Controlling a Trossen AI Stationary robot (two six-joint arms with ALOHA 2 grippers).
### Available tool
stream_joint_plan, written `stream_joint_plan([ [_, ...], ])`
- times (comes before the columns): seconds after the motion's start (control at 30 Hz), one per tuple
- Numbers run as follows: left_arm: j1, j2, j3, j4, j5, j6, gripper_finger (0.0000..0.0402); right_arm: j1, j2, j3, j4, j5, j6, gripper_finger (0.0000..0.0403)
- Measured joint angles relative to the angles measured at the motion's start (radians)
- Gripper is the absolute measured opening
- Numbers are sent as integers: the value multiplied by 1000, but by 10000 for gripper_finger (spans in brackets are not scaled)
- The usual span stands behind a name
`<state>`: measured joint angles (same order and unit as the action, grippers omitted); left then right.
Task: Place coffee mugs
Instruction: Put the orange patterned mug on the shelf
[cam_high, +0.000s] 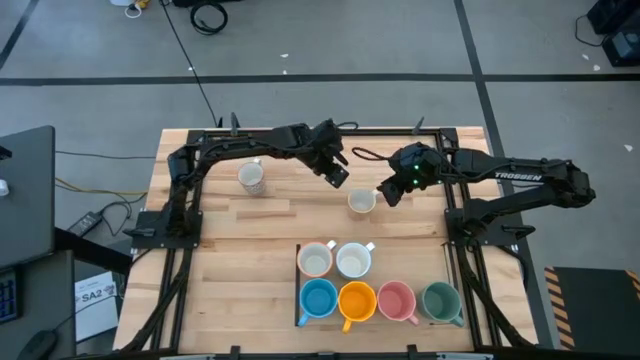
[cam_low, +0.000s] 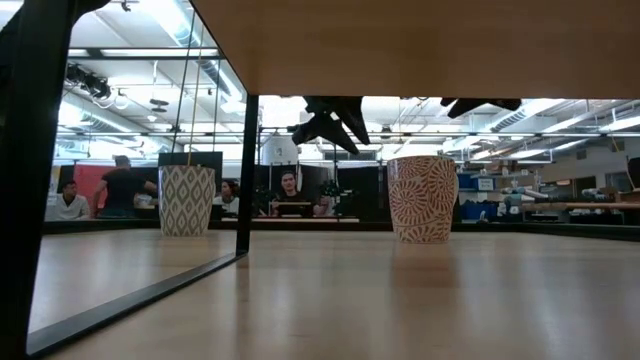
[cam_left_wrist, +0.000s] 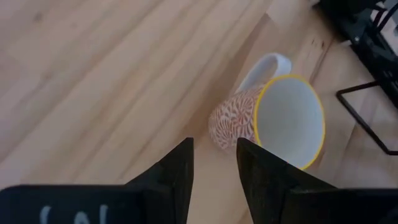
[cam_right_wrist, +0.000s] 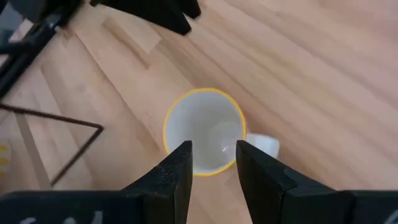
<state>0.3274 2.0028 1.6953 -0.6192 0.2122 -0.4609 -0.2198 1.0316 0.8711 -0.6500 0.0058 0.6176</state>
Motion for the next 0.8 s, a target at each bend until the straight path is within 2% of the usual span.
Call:
stream_joint_plan([
  [0.2, 12, -2, 0, -4, 1, 66, 128, 33, 40, 0, -2, -8, 176, 129],
  [0.4, 5, -2, 0, -9, 1, 115, 128, 49, 86, 0, -3, 18, 263, 129],
  [0.8, -11, -1, 0, -16, 1, 157, 128, 48, 226, 0, -43, 76, 271, 128],
])
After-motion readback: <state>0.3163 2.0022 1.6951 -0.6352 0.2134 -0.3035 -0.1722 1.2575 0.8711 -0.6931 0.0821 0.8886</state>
